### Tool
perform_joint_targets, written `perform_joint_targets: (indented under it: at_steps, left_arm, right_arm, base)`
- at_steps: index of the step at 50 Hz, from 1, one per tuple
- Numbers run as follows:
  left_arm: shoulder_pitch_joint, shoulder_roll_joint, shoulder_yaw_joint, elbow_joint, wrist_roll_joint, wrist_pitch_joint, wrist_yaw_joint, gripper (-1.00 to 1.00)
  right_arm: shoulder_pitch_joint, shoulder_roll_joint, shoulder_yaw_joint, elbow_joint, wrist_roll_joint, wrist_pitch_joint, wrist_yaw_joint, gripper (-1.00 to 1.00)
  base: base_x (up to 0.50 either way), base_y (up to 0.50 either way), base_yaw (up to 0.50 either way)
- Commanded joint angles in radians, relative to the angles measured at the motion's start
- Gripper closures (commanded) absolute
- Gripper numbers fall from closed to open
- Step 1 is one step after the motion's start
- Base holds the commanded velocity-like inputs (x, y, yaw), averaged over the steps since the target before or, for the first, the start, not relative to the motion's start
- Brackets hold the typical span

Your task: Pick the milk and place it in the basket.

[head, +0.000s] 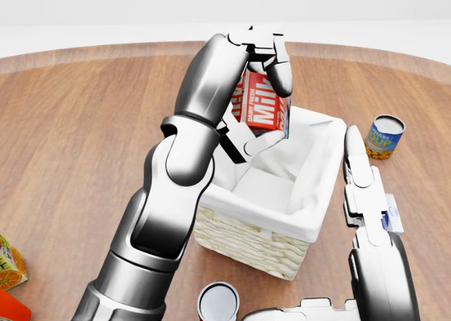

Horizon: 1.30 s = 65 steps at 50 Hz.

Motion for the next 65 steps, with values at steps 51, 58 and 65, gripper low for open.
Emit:
perform_joint_targets:
  at_steps: [51, 58, 65]
  left_arm:
    - [-0.139, 0.005, 0.025, 0.461, -0.027, -0.137, 0.127, 1.00]
    - [-0.153, 0.008, 0.029, 0.523, -0.016, -0.175, 0.153, 1.00]
    - [-0.180, 0.011, 0.035, 0.593, -0.019, -0.175, 0.178, 1.00]
  right_arm:
    - [0.004, -0.004, 0.005, 0.007, 0.005, 0.000, -0.002, -1.00]
    - [0.010, -0.005, 0.007, 0.004, 0.004, 0.000, -0.001, -1.00]
    - [0.010, -0.007, 0.010, 0.005, 0.002, 0.000, -0.003, -1.00]
  base:
    - [0.00, 0.00, 0.00]
    - [0.00, 0.00, 0.00]
    - [0.00, 0.00, 0.00]
